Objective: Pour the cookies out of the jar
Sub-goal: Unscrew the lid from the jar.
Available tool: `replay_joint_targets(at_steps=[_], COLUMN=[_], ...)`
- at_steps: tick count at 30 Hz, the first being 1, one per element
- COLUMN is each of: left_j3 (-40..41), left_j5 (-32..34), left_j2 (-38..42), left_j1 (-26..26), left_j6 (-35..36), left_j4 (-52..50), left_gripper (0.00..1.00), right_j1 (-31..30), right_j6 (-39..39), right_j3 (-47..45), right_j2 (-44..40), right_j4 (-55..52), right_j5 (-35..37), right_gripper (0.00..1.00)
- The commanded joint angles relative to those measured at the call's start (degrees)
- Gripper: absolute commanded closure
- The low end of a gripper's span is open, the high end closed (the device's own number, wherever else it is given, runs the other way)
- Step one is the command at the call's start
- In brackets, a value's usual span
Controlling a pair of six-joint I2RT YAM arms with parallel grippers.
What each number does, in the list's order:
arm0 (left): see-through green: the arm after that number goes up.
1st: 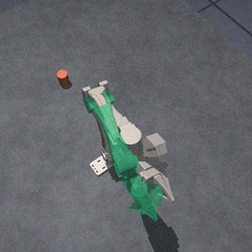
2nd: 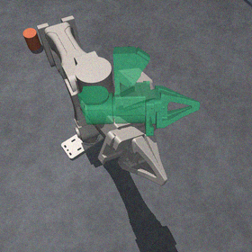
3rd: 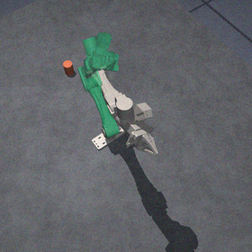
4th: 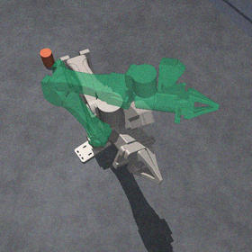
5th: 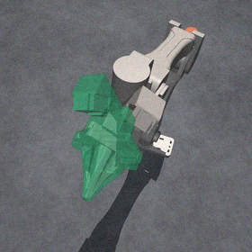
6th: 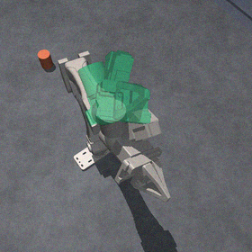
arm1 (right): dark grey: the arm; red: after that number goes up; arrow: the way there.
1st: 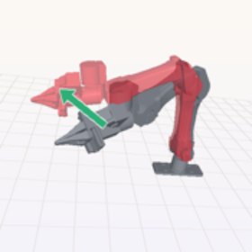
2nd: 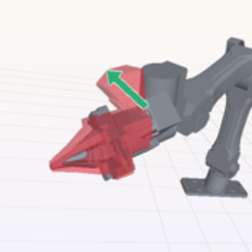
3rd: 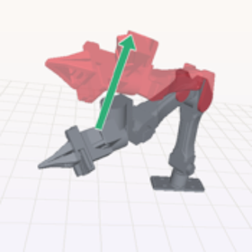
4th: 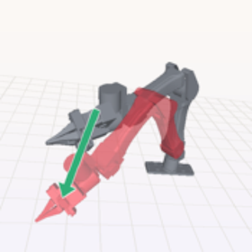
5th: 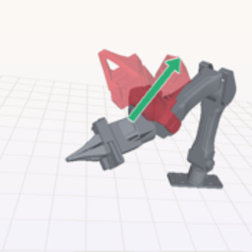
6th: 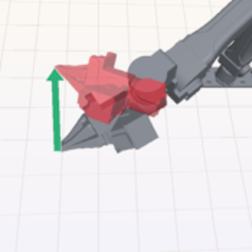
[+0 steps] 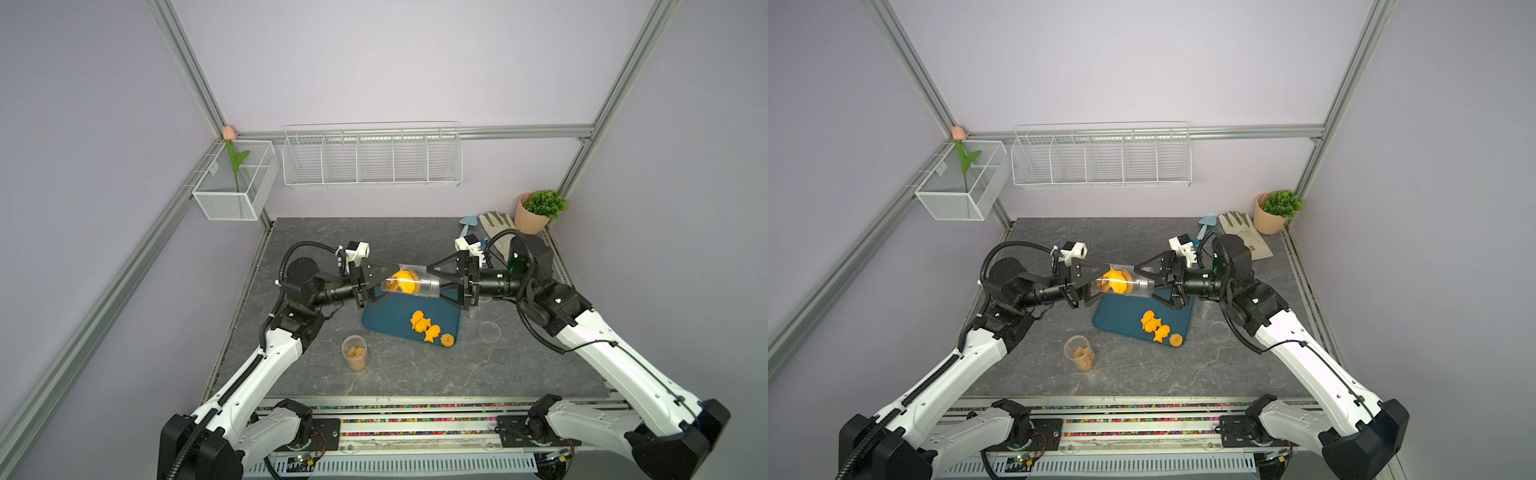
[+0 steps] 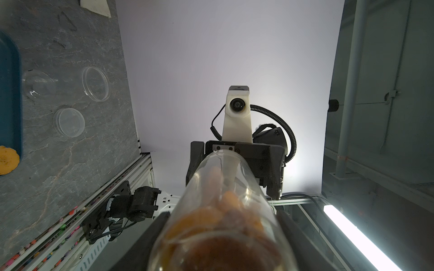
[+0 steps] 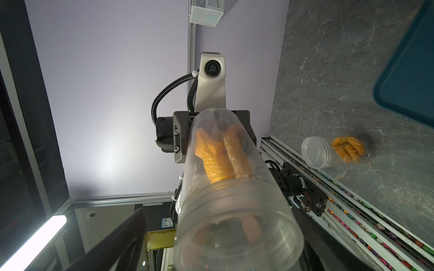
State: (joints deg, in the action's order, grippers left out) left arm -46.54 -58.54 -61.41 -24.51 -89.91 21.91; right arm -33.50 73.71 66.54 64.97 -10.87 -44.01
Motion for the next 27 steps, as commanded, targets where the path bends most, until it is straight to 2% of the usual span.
replay_joint_targets(at_steps=[1,8,16,27], left_j3=[-0.9,-1.3,-1.6,-1.7], left_j5=[-1.1,-1.2,-1.0,-1.0], left_j2=[0.7,0.1,-0.2,0.1], left_j1=[-0.2,-0.2,-0.1,-0.2], left_j6=[-0.2,-0.1,0.0,-0.2], left_j4=[1.5,1.4,1.7,1.7], left_gripper=[0.34,0.34,0.34,0.34], right_j1=[-0.3,-0.3,-0.3,-0.9], right_j6=[0.8,0.8,0.9,0.9], right_j3=[-0.3,-0.8,-1.1,-3.2], right_j2=[-1.9,-2.8,-3.0,-3.6], right_j4=[1.5,1.0,0.0,0.5], right_j5=[-1.0,-1.6,-3.0,-2.7], right_gripper=[0.06,0.09,0.03,0.05])
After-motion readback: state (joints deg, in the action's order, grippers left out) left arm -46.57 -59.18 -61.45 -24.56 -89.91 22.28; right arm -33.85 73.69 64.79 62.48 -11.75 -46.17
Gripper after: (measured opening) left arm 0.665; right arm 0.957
